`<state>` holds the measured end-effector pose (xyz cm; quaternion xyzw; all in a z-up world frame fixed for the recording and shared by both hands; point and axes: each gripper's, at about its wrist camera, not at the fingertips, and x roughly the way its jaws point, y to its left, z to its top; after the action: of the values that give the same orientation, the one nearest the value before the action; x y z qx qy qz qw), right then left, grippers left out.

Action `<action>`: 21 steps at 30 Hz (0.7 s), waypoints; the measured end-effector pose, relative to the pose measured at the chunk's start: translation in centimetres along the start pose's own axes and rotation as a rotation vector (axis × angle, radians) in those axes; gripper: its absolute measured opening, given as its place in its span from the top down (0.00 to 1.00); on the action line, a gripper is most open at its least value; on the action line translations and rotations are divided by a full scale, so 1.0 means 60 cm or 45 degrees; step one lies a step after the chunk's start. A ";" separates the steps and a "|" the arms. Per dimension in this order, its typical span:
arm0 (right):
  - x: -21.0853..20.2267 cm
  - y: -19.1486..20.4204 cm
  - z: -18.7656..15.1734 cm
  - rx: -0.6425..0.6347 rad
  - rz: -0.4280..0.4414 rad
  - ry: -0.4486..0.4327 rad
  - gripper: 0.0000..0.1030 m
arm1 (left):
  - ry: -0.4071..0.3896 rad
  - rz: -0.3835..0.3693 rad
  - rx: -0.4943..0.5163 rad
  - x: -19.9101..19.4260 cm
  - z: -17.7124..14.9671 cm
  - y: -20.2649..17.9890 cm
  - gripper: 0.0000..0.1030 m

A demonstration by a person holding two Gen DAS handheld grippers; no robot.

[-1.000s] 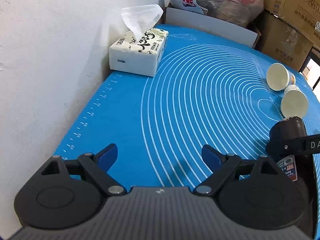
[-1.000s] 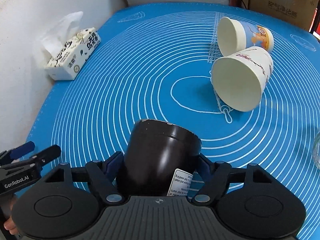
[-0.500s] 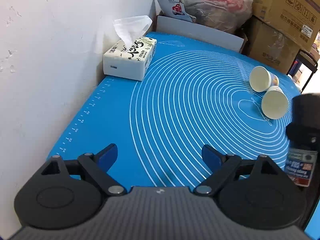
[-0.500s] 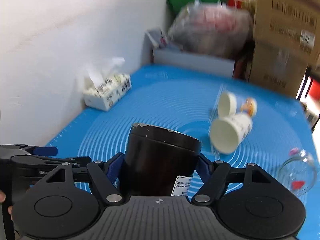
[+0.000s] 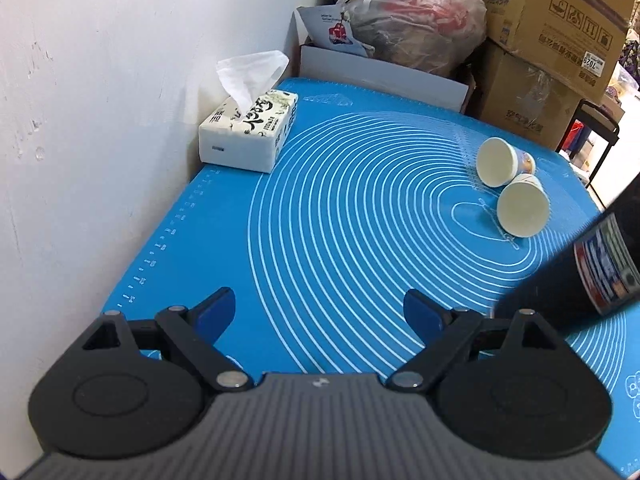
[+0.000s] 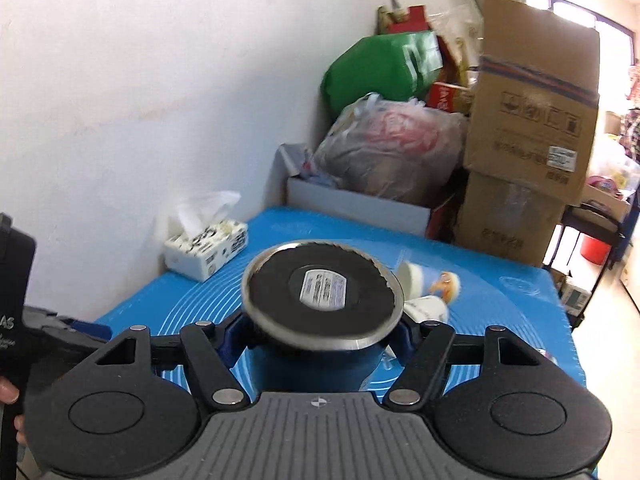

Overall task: Flip cup upside down
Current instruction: 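Rotate the bottle with the right tool until its base points down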

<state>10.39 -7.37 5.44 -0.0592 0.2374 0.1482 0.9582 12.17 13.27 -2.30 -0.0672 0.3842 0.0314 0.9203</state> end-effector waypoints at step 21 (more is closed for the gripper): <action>0.017 -0.041 0.004 -0.029 -0.188 -0.098 0.36 | -0.009 -0.008 0.036 -0.012 -0.003 -0.013 0.12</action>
<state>12.12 -9.41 5.26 -0.0818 0.1936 0.0821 0.9742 11.61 12.44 -1.85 -0.0552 0.3812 0.0235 0.9226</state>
